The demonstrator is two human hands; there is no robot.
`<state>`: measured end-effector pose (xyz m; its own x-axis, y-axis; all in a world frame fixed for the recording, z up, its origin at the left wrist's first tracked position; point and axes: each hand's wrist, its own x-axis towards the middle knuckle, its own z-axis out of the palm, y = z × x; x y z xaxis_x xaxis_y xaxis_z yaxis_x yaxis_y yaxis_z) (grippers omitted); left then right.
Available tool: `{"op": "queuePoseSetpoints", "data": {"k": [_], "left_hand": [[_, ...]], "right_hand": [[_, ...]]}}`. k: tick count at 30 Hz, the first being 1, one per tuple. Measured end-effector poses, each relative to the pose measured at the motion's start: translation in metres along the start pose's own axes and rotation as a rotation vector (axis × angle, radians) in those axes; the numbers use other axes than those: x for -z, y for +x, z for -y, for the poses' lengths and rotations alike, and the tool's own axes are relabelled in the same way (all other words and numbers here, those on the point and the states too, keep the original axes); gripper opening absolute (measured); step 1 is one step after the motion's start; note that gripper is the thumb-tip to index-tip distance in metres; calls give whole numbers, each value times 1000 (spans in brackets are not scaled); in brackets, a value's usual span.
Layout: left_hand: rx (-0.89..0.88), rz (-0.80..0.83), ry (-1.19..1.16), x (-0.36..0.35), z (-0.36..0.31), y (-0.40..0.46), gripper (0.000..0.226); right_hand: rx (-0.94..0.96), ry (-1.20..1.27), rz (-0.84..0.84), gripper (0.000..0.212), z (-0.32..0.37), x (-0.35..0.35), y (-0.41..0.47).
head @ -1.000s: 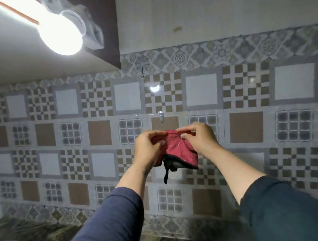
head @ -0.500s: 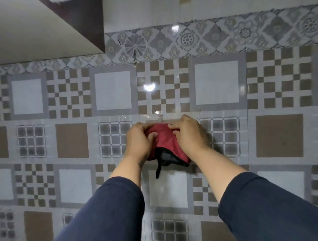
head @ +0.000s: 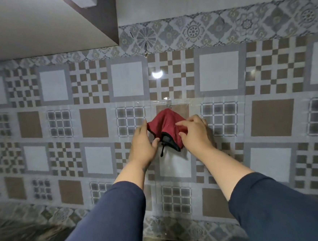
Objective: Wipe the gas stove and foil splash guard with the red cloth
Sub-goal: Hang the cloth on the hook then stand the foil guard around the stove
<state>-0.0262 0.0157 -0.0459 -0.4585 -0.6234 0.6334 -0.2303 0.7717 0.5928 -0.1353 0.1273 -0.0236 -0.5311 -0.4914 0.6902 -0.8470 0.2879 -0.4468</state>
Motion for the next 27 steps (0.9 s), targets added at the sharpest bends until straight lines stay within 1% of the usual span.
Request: {"op": "queuePoseSetpoints", "data": {"k": [1,3,6,8,10,13,16,18,22,25,27], "left_hand": [[26,20,26,6,0,-11,67],[76,99,98,20,4,-39,57],[175,228,156,45,11,-93,41],[250,283,178,66,19,-134,37],[316,328,212,90,30,-177,33],[436,364,255,128,53,-245,31],[592,338,284,164,82,-322,31],[702,315,302,183,101,-372,31],[894,272,323,212,134,-455,31],[971,258,376,225,156,-496,29],[998,255,406,231,169,-512,28]], "right_hand": [[5,-23,24,27,4,3,-12],[21,-60,133,23,13,5,-39],[23,-90,409,18,32,1,-84],[23,-73,594,14,47,-3,-118],[72,-65,732,13,61,-8,-154],[166,-43,898,10,85,-15,-211],[234,-2,1072,18,105,-38,-265],[275,5,1154,17,116,-59,-300],[357,39,1265,17,133,-108,-367],[367,91,1334,18,144,-140,-405],[366,125,1351,18,153,-160,-420]]}}
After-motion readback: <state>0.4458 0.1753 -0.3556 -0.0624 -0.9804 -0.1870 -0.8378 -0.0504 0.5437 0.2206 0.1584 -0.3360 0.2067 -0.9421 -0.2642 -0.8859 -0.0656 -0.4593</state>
